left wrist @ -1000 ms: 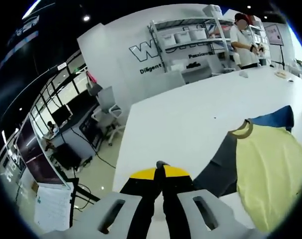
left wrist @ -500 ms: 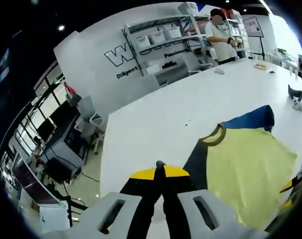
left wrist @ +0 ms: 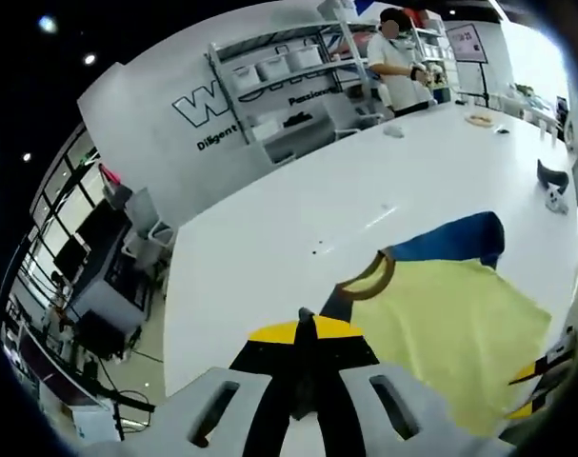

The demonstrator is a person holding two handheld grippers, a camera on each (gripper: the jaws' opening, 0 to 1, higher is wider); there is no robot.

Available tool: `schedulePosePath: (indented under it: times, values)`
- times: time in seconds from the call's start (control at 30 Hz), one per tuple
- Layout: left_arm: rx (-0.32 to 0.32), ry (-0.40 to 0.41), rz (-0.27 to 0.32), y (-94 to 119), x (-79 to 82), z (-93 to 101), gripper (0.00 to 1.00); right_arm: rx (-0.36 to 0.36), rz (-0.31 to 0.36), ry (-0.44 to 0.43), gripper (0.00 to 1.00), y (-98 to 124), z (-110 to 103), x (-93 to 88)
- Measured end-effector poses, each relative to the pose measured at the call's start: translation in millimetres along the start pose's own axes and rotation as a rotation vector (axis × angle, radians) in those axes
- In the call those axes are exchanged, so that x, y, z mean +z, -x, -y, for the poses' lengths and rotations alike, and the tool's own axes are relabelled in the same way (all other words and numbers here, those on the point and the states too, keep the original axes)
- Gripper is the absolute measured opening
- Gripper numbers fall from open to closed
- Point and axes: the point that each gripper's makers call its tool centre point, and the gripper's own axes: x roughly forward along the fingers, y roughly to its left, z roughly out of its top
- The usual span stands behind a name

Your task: Fold the garment on the visible template until the final outline fits inside the template.

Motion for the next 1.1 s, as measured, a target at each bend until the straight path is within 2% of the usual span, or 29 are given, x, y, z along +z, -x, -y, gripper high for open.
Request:
schedulePosePath:
  times: [0.1,0.17,0.27,0.43,0.57,0.7,0.8,0.87,0.93,0.97,1.03,1.1]
  values:
    - [-0.001,0.009,-0.002,-7,10.8,18.2,0.08,-0.008,0.005,-0.006,0.29,1,6,0.3]
    - [0.001,0.004,-0.009,-10,13.5,26.0,0.08,-0.015,0.009,-0.013,0.29,2,9,0.6]
    - [0.0,-0.021,-0.03,-23,16.2,49.0,0.08,-0.036,0.025,-0.043,0.29,6,19,1.9]
    - [0.01,-0.031,-0.074,-46,7.5,82.2,0.08,-0.066,0.047,-0.078,0.28,14,36,1.7]
    - [0.01,0.007,-0.097,-62,-1.8,102.3,0.08,-0.086,0.053,-0.097,0.28,18,45,-1.3]
    - [0.033,-0.01,-0.09,-72,-7.5,114.3,0.08,-0.104,0.045,-0.112,0.28,20,53,-7.5]
    - [-0.001,-0.019,-0.104,-85,-11.0,124.8,0.09,-0.113,0.046,-0.126,0.28,21,57,-8.5]
    - [-0.016,-0.029,-0.092,-91,-11.5,129.3,0.13,-0.117,0.051,-0.127,0.29,21,59,-7.5]
    - [-0.064,-0.039,-0.074,-94,-10.6,137.8,0.16,-0.119,0.058,-0.128,0.3,22,61,-5.7]
    - [-0.105,-0.023,-0.075,-95,-11.4,145.1,0.19,-0.121,0.061,-0.126,0.31,22,62,-4.1]
    - [-0.145,-0.002,-0.044,-94,-7.7,151.3,0.3,-0.125,0.064,-0.123,0.32,21,64,-1.5]
    - [-0.164,0.039,-0.019,-92,-3.3,153.3,0.39,-0.133,0.07,-0.121,0.34,22,66,1.2]
